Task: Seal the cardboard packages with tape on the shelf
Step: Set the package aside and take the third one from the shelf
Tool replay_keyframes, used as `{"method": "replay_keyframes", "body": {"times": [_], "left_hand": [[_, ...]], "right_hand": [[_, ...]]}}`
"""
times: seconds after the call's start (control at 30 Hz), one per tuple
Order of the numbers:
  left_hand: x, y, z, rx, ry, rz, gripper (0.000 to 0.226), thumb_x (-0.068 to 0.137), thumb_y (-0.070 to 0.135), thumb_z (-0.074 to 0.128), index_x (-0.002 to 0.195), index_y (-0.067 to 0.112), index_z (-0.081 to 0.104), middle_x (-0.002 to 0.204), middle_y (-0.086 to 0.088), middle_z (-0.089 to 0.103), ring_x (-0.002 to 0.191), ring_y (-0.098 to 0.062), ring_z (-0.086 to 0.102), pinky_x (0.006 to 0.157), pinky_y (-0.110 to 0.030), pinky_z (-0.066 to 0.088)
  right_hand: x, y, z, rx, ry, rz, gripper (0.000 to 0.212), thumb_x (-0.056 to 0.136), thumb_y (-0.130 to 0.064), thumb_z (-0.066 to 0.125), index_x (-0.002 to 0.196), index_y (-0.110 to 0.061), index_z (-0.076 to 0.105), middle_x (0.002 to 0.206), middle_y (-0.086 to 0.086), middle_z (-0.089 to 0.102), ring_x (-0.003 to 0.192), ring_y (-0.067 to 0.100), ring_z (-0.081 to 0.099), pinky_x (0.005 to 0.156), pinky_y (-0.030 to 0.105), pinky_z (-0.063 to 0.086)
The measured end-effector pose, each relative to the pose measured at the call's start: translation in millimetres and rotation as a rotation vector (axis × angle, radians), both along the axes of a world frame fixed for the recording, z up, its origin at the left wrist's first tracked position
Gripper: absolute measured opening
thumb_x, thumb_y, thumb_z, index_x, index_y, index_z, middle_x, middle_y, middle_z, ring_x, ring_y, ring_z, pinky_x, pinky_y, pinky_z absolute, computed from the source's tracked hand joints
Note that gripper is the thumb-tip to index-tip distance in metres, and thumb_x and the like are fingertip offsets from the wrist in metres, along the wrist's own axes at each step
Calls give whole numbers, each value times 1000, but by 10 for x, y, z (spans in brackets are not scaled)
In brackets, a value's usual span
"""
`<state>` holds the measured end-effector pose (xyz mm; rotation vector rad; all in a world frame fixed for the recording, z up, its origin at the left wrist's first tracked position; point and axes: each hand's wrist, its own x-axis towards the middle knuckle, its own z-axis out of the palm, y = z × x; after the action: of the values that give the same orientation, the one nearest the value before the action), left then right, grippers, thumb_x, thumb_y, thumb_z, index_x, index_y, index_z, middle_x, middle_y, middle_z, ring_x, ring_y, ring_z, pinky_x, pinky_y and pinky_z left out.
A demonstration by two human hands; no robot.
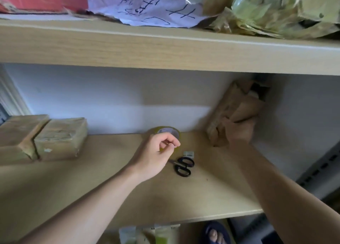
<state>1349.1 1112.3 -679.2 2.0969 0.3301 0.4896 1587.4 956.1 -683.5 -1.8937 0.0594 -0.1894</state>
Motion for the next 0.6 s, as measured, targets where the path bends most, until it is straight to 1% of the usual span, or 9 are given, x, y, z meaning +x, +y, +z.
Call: {"method": "replay_keyframes", "body": {"times": [0.1,0.17,0.2,0.23,0.33,0.43,0.5,0.57,0.6], "left_hand": [[-80,145,-21,-11,23,31,18,93,24,58,88,35,71,84,4,73,85,-21,68,84,-40,56],[-123,251,-39,-14,29,38,18,91,26,57,90,37,71,84,0,73,84,-23,69,85,-43,57],[-139,300,-46,-19,23,42,19,92,23,58,91,36,71,86,1,73,84,-22,70,85,-43,57],[-155,341,-47,-22,17,47,21,94,17,59,92,35,71,89,3,73,85,-20,70,84,-40,57],[-218,399,3,-46,29,48,28,98,8,57,103,34,67,98,5,70,83,-10,69,75,-29,52],[-301,406,53,-94,20,36,28,99,8,56,111,32,65,103,4,70,86,-10,70,75,-27,52],[-372,388,86,-164,-2,31,25,101,12,58,117,31,64,108,4,69,92,-10,70,77,-24,53],[-426,367,123,-240,-34,33,29,101,21,61,128,31,59,115,5,66,100,-2,67,82,-23,51],[-455,360,150,-283,-57,41,36,100,24,63,134,30,55,118,7,65,100,4,66,83,-19,50]], "right_hand": [[-176,-46,57,4,-70,-22,106,78,-33,85,158,-5,23,153,19,46,139,36,46,110,35,38],[-348,-120,125,0,-141,11,89,78,-29,86,148,-7,36,141,16,56,129,34,55,99,30,42],[-440,-155,183,-8,-168,46,80,77,-28,87,141,-9,42,132,12,61,122,32,58,93,27,42],[-524,-184,243,-9,-184,90,74,76,-28,87,135,-13,44,124,6,64,116,30,62,90,26,43],[-796,-210,400,13,-221,251,66,71,-32,89,121,-24,46,106,-10,66,99,17,66,86,35,53],[-1077,-146,429,3,-192,395,60,71,-29,89,116,-24,50,101,-10,68,93,12,68,84,40,57],[-1259,-53,411,30,-137,503,56,71,-25,89,116,-23,54,100,-7,72,90,12,71,83,39,59],[-1415,50,389,74,-89,595,54,71,-21,89,115,-22,57,98,-6,75,88,11,73,79,36,60],[-1498,111,390,99,-69,642,53,72,-18,88,115,-23,57,99,-6,75,89,10,73,78,34,60]]}}
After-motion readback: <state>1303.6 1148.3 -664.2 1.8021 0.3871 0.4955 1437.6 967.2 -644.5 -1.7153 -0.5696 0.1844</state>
